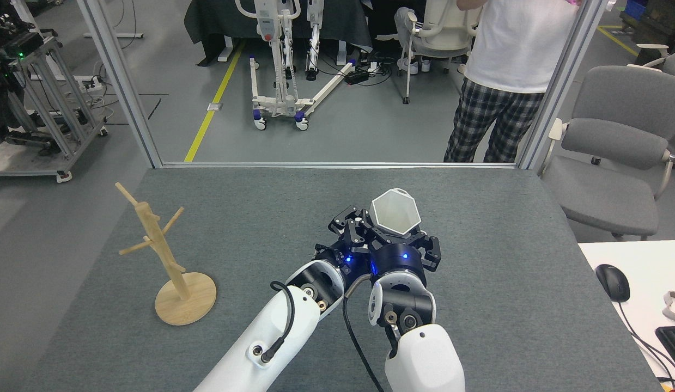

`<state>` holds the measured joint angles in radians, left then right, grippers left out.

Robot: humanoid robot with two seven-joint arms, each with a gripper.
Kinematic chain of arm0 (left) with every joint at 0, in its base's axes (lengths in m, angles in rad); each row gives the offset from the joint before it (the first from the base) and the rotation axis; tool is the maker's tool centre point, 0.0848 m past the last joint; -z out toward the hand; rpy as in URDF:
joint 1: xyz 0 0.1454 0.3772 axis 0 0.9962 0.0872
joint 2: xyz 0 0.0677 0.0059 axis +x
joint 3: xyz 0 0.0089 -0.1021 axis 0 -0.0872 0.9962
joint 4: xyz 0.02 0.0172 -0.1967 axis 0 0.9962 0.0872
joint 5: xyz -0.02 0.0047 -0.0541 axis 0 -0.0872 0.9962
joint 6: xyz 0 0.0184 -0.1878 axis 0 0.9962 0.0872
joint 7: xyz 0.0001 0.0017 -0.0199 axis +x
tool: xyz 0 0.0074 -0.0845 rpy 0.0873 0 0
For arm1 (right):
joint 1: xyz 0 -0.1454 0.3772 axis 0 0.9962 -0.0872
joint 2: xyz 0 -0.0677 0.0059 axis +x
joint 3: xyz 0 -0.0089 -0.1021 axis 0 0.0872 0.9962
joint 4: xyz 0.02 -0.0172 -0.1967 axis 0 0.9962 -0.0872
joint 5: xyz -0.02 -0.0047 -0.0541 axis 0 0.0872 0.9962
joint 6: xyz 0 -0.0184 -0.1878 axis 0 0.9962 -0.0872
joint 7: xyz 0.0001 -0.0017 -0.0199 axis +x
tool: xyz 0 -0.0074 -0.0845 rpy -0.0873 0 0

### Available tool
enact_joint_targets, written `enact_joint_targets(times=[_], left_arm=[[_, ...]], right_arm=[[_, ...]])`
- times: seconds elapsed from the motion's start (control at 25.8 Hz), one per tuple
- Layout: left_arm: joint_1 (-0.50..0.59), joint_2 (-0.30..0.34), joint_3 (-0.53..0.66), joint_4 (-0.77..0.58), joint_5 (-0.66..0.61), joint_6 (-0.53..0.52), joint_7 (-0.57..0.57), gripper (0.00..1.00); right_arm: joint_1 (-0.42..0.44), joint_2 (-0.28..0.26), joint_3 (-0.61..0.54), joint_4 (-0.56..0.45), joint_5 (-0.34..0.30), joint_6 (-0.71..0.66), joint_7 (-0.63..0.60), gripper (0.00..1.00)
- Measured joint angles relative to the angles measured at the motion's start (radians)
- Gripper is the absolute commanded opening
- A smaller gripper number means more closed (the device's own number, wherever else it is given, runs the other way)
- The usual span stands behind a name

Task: Hang cup on storage rack
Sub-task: 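Close the left gripper on the cup beside the right gripper, then open the right gripper and pull it back from the cup, then swing the left gripper with the cup out and lower it beside the stand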

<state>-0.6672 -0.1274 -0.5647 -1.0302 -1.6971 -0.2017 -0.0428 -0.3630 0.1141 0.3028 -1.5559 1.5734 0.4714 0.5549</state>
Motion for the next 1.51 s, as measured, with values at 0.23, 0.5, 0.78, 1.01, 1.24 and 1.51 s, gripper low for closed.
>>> enact_joint_targets(times=[0.23,0.5,0.78,1.01,1.24,1.51], left_arm=[[0.0,0.0,0.001,-0.002,0.001,0.009,0.009,0.0],[0.017,0.0,0.002,0.0,0.0,0.008,-0.009,0.0],[0.035,0.005,0.012,-0.008,0.0,0.011,-0.011,0.0],[0.059,0.009,0.023,-0.035,0.0,0.01,-0.012,0.0],[0.058,0.014,0.077,-0.067,0.001,0.008,-0.019,0.0],[0.001,0.031,0.229,-0.097,0.002,-0.045,-0.07,0.0]], right_arm=[[-0.002,0.005,-0.005,0.001,-0.024,0.004,-0.151,0.99],[-0.004,0.006,-0.004,0.001,-0.144,0.005,-0.502,0.98],[-0.004,0.006,-0.008,0.0,-0.163,0.012,-0.698,0.98],[-0.005,-0.004,-0.104,0.0,-0.174,0.102,-0.706,0.98],[-0.001,-0.203,-0.272,0.05,-0.178,0.07,-0.429,0.99],[0.005,-0.366,-0.365,0.288,-0.206,-0.144,-0.417,0.99]])
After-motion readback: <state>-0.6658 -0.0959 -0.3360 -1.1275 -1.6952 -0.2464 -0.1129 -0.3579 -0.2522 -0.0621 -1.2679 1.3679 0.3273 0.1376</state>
